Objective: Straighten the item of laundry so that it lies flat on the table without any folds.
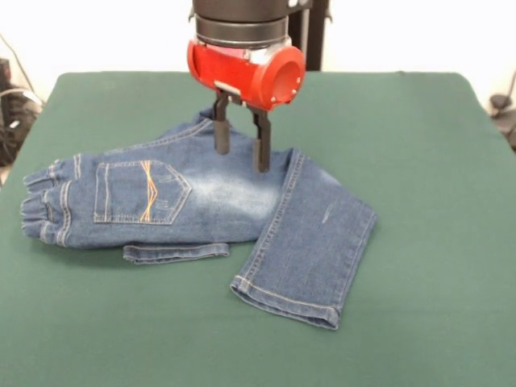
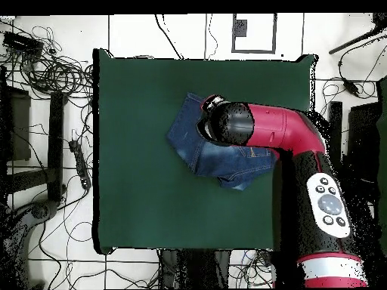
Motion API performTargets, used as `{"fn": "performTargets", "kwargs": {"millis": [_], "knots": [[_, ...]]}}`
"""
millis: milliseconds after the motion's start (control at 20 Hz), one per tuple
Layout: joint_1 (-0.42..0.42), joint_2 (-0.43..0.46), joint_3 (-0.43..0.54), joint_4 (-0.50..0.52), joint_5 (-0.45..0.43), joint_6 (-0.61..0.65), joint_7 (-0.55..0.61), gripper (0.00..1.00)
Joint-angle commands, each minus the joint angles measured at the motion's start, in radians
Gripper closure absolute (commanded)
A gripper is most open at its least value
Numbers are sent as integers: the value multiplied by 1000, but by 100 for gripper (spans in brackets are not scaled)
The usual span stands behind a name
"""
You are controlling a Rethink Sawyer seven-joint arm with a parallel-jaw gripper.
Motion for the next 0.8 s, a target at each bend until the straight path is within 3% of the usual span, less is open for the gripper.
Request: {"fn": "performTargets", "kwargs": {"millis": [50, 250, 800], "knots": [[-31, 58, 190, 154, -85, 103, -389, 0], [-19, 101, 175, 103, -124, 103, -368, 0], [-44, 167, 222, 10, -98, 185, -374, 0]]}}
